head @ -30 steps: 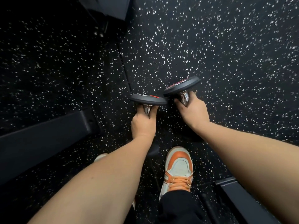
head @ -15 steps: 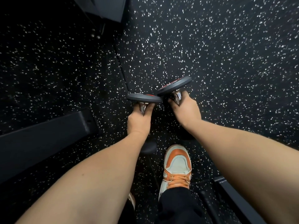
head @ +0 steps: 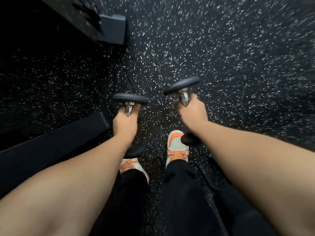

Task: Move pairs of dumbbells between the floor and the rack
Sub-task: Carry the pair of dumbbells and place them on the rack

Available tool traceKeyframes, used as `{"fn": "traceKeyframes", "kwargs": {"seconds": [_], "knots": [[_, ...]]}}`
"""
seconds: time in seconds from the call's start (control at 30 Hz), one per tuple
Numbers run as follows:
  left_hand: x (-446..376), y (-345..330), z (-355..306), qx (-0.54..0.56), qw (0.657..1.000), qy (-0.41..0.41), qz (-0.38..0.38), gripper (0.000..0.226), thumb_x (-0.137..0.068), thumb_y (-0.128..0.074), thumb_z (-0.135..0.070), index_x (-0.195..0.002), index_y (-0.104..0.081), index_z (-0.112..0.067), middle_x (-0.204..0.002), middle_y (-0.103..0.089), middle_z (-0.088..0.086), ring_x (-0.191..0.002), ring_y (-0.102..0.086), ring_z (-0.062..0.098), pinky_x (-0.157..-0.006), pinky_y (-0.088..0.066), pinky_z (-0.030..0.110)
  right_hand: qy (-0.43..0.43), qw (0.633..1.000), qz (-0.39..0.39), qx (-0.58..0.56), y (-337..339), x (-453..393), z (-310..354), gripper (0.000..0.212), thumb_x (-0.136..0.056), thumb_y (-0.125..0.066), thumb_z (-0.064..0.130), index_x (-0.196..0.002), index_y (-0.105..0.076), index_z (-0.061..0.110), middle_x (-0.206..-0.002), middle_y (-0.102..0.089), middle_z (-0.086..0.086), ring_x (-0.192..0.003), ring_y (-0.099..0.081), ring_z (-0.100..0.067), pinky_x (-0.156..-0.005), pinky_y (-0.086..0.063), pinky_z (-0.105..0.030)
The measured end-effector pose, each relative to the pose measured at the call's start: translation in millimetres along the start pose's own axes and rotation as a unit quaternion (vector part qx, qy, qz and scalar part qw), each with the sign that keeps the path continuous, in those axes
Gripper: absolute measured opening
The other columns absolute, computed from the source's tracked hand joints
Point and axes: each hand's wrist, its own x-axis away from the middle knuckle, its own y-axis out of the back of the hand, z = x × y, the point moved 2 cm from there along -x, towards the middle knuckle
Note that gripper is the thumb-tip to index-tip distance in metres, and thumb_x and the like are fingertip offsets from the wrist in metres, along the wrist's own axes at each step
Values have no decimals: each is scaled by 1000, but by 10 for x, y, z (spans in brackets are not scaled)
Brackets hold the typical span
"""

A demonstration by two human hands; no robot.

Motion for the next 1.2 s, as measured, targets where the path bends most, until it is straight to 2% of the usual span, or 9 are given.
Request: {"fn": "traceKeyframes", "kwargs": {"seconds": [0.1,0.37,0.47,0.53,0.6,0.73,0.87,1.07,1.2], "knots": [[492,278,-241,18,1000,5,-3,61,-71,-50,-83,-96,-57,-29,-85,-67,15,-80,-69,43,-74,-59,56,-21,999,7,-38,335,512,114,25,-89,-61,45,-99,-53,24,-80,-60,5,-74,-60,-23,-67,-44,-35],[1747,827,-1769,35,999,-33,20,63,-75,-55,-76,-103,-58,-20,-96,-71,25,-85,-68,46,-81,-56,56,-46,994,-17,-99,1752,1505,588,20,-90,-62,38,-97,-54,21,-73,-56,8,-74,-60,-26,-67,-44,-36],[2355,1077,-2154,46,997,-53,43,60,-68,-62,-76,-94,-57,-24,-81,-67,16,-64,-64,32,-66,-58,48,-55,990,-28,-125,2293,2052,633,16,-88,-62,37,-94,-55,24,-74,-60,6,-70,-61,-23,-64,-47,-36],[2705,1173,-2329,48,994,-74,57,57,-65,-65,-75,-91,-56,-25,-68,-64,8,-46,-58,22,-48,-50,37,-70,985,-46,-148,2596,2360,574,19,-86,-63,39,-92,-55,23,-75,-62,3,-69,-62,-24,-62,-47,-36],[3008,1221,-2524,35,992,-97,68,55,-64,-65,-73,-92,-57,-26,-61,-62,4,-38,-55,16,-42,-47,33,-87,979,-77,-169,2898,2602,504,24,-84,-65,45,-89,-54,23,-75,-62,3,-65,-60,-19,-56,-42,-32],[3567,1215,-2679,-28,985,-133,108,50,-69,-58,-75,-92,-57,-31,-76,-69,7,-58,-66,26,-60,-57,41,-128,964,-130,-193,3264,3068,248,26,-87,-66,45,-92,-53,22,-71,-59,5,-61,-55,-11,-52,-37,-30],[3957,1332,-2657,-77,973,-158,150,59,-72,-54,-78,-108,-59,-32,-92,-70,8,-81,-70,33,-79,-58,52,-178,944,-166,-222,3326,3563,116,30,-88,-66,44,-96,-54,17,-74,-57,1,-66,-55,-22,-62,-40,-33],[4488,1345,-2860,-140,931,-244,231,40,-71,-53,-72,-89,-58,-37,-84,-71,7,-74,-69,32,-74,-59,55,-236,879,-260,-323,3340,4370,-60,28,-85,-66,47,-81,-50,24,-78,-64,0,-66,-63,-22,-58,-48,-34],[4894,1339,-2736,-204,887,-296,288,49,-72,-52,-73,-99,-58,-33,-91,-71,11,-86,-70,38,-79,-57,57,-297,827,-297,-374,3036,5069,-238,33,-82,-67,50,-83,-50,22,-78,-64,-4,-69,-68,-31,-64,-60,-46]]}}
